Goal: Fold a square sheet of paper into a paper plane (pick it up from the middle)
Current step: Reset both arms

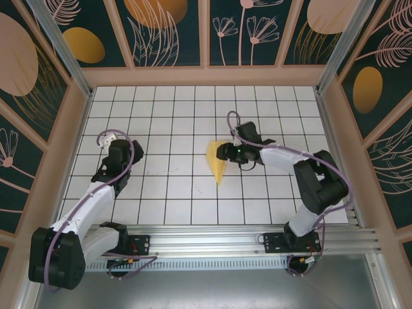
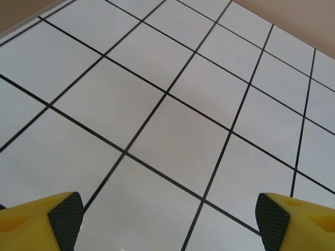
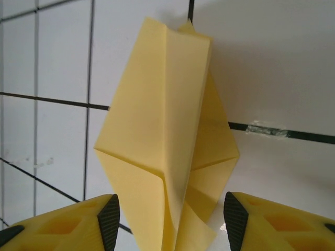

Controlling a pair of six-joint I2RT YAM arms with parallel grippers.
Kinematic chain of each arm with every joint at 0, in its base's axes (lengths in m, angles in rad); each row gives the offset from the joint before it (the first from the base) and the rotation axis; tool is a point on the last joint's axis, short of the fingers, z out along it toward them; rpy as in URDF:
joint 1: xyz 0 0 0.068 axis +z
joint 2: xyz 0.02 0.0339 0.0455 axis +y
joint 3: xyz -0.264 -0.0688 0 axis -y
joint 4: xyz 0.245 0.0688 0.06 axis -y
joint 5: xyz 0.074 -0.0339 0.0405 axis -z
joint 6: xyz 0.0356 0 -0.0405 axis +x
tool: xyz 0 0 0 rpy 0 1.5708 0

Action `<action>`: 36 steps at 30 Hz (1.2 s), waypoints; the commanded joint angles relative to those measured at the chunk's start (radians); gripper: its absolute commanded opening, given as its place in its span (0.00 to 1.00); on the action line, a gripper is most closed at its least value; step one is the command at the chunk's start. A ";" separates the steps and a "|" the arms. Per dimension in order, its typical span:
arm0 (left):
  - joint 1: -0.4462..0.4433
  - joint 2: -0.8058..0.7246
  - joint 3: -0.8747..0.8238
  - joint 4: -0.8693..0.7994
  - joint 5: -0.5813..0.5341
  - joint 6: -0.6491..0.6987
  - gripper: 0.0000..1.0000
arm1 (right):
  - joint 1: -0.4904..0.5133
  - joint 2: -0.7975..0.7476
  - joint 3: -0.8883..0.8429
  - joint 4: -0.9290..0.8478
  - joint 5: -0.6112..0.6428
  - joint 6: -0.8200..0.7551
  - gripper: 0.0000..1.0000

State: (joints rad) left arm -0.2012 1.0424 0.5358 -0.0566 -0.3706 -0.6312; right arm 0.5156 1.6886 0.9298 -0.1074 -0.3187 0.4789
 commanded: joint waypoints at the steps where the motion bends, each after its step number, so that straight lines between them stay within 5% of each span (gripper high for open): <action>1: 0.003 0.001 0.020 -0.005 0.055 0.018 0.88 | 0.017 0.035 0.052 -0.020 0.075 0.029 0.59; 24: 0.003 0.005 0.055 -0.025 0.117 0.005 0.90 | 0.089 0.067 0.039 0.032 -0.022 0.040 0.50; 26: 0.003 0.005 0.055 -0.026 0.119 0.001 0.90 | 0.103 0.080 0.051 0.011 0.018 0.045 0.40; 33: 0.004 0.005 0.055 -0.032 0.130 -0.006 0.91 | 0.174 0.171 0.176 -0.160 0.220 0.050 0.40; 36: 0.004 0.004 0.052 -0.035 0.131 -0.011 0.91 | 0.209 0.209 0.254 -0.257 0.327 0.054 0.29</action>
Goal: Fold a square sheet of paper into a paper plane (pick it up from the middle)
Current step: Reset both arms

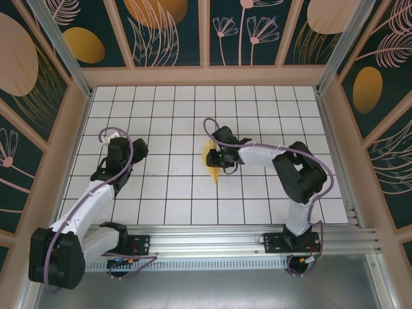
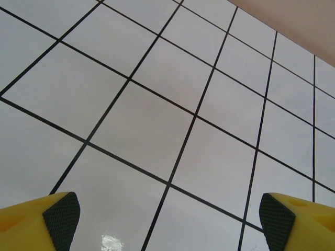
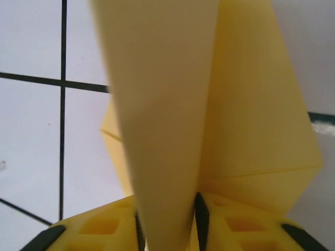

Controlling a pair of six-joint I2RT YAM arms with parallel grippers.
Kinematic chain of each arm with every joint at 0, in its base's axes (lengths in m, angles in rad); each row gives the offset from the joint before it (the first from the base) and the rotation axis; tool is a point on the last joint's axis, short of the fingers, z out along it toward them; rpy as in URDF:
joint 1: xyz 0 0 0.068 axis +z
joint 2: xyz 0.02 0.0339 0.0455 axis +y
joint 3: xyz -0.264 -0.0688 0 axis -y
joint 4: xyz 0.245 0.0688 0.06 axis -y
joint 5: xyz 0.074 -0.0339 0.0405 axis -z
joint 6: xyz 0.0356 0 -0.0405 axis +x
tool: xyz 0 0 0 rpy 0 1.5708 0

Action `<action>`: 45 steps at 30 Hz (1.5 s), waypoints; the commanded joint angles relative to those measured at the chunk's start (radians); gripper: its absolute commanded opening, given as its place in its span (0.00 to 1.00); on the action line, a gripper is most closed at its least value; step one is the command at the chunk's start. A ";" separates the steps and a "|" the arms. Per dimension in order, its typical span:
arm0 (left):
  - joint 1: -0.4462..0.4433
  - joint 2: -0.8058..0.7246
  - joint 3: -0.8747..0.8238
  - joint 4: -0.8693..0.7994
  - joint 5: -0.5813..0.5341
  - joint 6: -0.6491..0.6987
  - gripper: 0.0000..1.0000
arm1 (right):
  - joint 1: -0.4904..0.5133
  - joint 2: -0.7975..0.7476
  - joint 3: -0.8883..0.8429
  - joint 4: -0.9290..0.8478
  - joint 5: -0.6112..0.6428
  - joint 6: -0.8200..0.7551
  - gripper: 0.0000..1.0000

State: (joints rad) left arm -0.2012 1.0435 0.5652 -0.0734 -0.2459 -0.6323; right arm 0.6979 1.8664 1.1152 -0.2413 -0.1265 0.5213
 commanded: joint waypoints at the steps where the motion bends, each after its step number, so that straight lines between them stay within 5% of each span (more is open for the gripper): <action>1: 0.003 0.003 0.023 -0.017 0.007 -0.011 0.91 | 0.030 0.045 0.094 -0.151 0.165 0.011 0.21; 5: 0.004 0.000 0.025 -0.020 0.009 -0.012 0.91 | 0.041 0.081 0.197 -0.276 0.293 0.004 0.07; 9: 0.004 -0.002 0.025 -0.014 0.016 -0.010 0.92 | 0.026 0.083 0.290 -0.365 0.382 -0.035 0.07; 21: 0.004 0.006 0.019 0.003 0.033 -0.008 0.93 | -0.034 0.259 0.392 -0.414 0.344 -0.067 0.10; 35: 0.004 0.008 0.033 0.005 0.045 0.004 0.93 | -0.039 0.283 0.425 -0.451 0.352 -0.052 0.25; 45: 0.004 0.033 0.027 0.081 -0.041 0.182 0.98 | -0.049 -0.069 0.480 -0.463 0.447 -0.135 0.68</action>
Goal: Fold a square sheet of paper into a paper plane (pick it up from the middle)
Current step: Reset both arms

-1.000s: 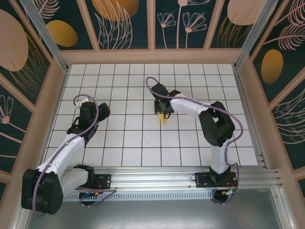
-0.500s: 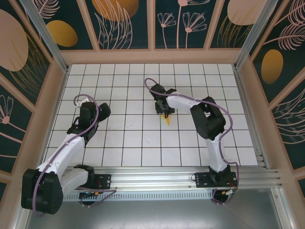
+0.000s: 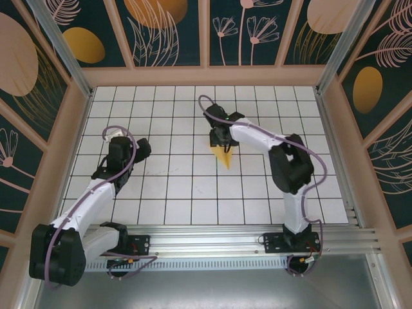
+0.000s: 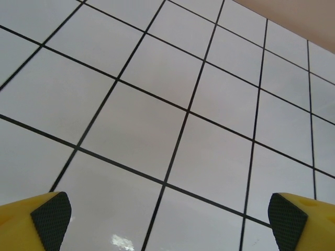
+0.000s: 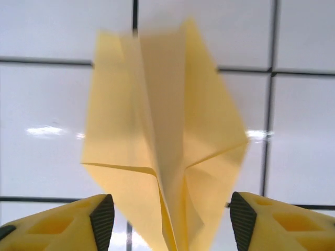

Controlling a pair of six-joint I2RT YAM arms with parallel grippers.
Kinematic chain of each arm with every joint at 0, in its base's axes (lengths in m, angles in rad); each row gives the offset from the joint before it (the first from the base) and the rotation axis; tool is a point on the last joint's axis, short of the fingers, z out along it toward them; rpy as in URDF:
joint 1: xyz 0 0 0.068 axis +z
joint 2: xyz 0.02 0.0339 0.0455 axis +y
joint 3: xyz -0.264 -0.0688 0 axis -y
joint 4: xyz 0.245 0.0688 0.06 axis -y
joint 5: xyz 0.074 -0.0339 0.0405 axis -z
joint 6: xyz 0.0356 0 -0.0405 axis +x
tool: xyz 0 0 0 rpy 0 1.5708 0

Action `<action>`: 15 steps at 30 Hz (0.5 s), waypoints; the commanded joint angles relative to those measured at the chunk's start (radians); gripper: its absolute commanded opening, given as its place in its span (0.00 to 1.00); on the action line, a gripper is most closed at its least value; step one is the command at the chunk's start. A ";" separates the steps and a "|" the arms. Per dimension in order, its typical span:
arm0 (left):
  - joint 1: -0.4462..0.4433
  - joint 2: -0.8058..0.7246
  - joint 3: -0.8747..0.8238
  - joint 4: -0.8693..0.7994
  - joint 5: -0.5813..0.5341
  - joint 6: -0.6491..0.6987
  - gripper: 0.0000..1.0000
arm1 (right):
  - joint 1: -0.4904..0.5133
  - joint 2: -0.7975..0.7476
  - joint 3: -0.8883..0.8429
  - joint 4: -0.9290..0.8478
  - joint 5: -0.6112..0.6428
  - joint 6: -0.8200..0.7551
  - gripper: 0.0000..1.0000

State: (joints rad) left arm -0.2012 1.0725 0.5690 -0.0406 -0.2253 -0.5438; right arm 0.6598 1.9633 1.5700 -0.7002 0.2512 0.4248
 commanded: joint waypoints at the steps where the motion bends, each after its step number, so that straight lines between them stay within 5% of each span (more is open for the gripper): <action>1: 0.004 0.004 0.021 0.056 -0.083 0.114 0.99 | -0.015 -0.209 0.006 0.016 0.094 -0.050 0.73; 6: 0.004 -0.001 -0.024 0.164 -0.227 0.276 0.99 | -0.107 -0.511 -0.302 0.309 0.300 -0.144 0.80; 11: 0.026 0.034 -0.154 0.487 -0.288 0.427 0.98 | -0.406 -0.737 -0.773 0.798 0.186 -0.320 0.95; 15: 0.033 0.130 -0.206 0.740 -0.209 0.515 0.98 | -0.599 -0.685 -0.945 0.975 0.008 -0.316 0.95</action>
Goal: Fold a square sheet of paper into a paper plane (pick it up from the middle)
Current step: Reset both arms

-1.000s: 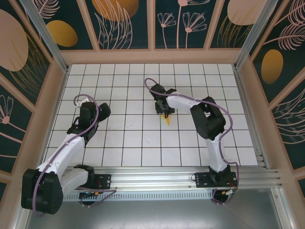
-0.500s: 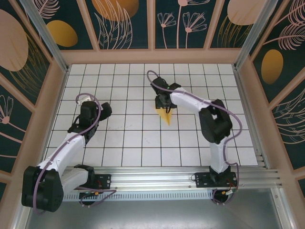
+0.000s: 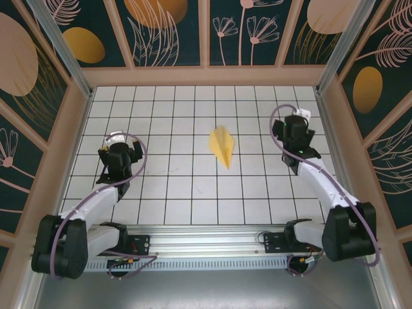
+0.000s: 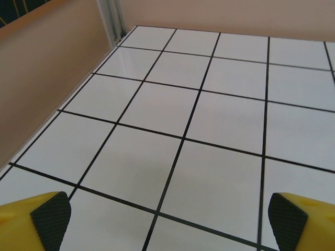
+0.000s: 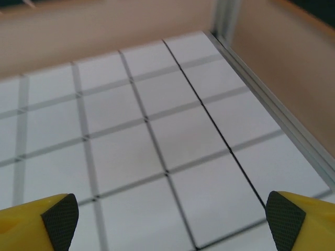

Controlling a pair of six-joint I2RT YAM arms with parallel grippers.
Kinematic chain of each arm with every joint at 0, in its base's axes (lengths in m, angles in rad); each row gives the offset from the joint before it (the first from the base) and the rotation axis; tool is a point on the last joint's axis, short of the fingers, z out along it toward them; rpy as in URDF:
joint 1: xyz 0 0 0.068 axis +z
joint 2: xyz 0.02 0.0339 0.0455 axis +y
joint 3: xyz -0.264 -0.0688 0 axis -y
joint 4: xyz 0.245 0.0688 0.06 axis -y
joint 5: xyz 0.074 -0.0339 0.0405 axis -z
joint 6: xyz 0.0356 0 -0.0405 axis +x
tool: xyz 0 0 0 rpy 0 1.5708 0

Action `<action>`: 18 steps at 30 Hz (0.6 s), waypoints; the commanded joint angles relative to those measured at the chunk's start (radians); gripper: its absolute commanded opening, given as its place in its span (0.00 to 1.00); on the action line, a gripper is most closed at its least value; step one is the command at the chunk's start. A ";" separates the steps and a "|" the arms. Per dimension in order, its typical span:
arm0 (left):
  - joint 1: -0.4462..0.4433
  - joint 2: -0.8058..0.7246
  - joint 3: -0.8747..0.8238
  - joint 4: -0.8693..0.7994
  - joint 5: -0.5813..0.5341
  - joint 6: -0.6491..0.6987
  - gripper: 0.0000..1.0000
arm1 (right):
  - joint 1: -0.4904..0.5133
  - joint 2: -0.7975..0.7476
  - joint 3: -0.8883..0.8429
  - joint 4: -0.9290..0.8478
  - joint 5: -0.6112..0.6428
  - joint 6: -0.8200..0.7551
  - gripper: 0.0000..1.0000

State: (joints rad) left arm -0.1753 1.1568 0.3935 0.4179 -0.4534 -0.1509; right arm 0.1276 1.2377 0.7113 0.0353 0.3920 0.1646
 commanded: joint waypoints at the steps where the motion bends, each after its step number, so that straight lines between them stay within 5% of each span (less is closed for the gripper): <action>1: 0.009 0.068 -0.052 0.357 0.037 0.127 0.99 | -0.083 0.061 -0.107 0.281 -0.162 -0.052 0.95; 4: 0.033 0.150 -0.135 0.623 0.099 0.098 0.98 | -0.095 0.145 -0.174 0.458 -0.211 -0.080 0.95; 7: 0.036 0.238 -0.138 0.722 0.099 0.143 0.98 | -0.095 0.185 -0.282 0.738 -0.296 -0.116 0.95; 12: 0.135 0.378 -0.191 0.957 0.269 0.094 0.98 | -0.098 0.232 -0.425 1.059 -0.364 -0.214 0.95; 17: 0.160 0.368 -0.160 0.865 0.263 0.058 0.98 | -0.138 0.322 -0.519 1.325 -0.424 -0.190 0.95; 18: 0.160 0.372 -0.165 0.885 0.260 0.060 0.99 | -0.146 0.306 -0.500 1.248 -0.440 -0.184 0.95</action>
State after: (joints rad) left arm -0.0269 1.5257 0.2245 1.2133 -0.2276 -0.0647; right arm -0.0017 1.5208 0.2222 1.0847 0.0235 -0.0120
